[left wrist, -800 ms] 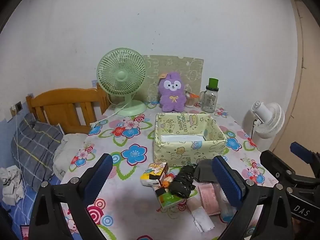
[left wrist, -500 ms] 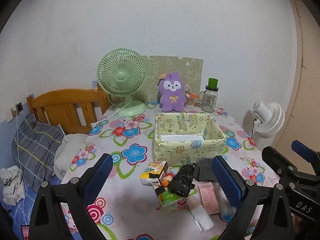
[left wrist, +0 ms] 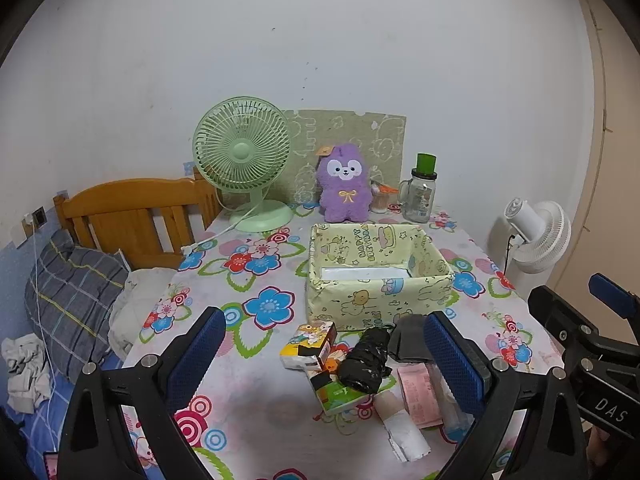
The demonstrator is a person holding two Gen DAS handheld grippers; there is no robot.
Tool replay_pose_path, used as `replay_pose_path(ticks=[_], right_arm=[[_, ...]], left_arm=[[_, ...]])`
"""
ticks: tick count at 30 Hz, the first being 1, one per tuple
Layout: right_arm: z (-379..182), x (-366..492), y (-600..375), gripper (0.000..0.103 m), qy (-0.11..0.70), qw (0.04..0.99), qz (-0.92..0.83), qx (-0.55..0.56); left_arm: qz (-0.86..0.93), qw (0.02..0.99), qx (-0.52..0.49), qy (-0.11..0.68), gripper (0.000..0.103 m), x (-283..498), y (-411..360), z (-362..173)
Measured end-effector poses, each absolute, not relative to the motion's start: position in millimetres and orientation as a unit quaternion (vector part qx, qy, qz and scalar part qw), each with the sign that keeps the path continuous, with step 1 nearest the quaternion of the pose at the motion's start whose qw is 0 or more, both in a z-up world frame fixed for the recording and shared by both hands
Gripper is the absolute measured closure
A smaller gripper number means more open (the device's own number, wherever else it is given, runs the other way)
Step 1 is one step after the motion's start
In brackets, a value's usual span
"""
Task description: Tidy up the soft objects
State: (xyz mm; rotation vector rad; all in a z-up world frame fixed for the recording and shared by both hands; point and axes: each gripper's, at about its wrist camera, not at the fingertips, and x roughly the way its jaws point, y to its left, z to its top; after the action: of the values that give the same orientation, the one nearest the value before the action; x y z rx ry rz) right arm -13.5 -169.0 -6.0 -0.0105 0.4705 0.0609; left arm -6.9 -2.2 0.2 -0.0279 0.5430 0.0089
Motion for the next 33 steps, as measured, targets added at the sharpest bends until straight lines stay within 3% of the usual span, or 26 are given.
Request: replay_pose_path(ticks=[33], right_arm=[[-16.2, -4.9, -169.3, 0.003, 0.258, 0.966, 0.021, -0.005]], left_arm=[[-0.005, 0.961, -0.010, 0.275, 0.003, 0.3, -5.6, -12.2]])
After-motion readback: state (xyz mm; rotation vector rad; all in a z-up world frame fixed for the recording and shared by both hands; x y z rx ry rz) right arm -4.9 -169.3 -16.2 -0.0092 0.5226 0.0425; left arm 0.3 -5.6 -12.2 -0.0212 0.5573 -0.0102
